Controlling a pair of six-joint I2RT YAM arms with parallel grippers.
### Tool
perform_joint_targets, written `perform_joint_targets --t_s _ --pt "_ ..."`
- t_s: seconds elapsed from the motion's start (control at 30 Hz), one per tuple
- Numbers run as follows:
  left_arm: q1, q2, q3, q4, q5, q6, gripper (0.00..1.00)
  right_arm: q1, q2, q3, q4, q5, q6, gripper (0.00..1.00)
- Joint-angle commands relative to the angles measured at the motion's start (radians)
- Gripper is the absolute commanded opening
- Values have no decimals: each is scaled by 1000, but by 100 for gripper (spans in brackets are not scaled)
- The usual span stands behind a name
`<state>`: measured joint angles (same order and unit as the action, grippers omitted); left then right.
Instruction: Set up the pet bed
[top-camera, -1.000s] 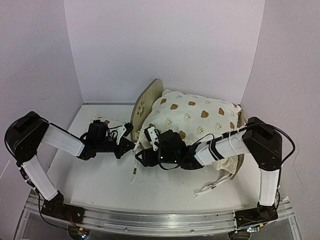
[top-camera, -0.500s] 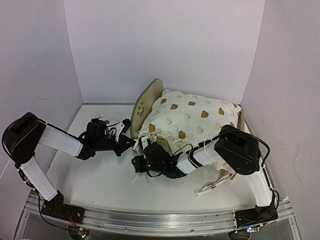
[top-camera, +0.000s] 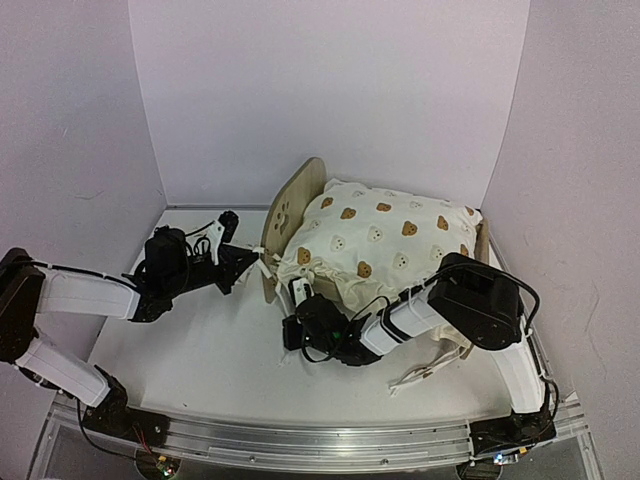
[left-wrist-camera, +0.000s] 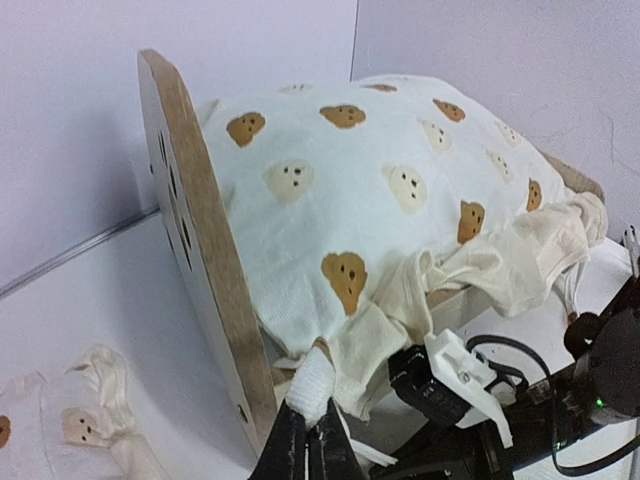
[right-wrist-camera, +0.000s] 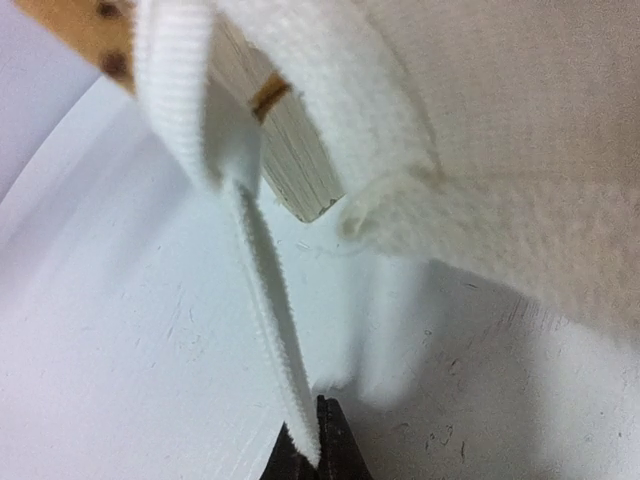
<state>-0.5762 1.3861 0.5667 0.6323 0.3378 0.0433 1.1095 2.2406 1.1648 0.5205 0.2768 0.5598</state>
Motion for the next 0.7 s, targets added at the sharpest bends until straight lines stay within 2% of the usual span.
perform_joint_targets --t_s 0.0,0.17,0.4,0.67 --pt "-1 -14 61 127 -24 -9 0 3 -50 -1 3 -20 -56 0" --pt "-1 60 176 163 -22 14 0 -3 -28 22 -7 -40 -121 0" --pt "-1 95 322 200 -187 97 0 -3 15 71 -31 -129 -324 0" --pt "1 139 491 216 -400 156 0 18 40 10 -22 -137 -440 0"
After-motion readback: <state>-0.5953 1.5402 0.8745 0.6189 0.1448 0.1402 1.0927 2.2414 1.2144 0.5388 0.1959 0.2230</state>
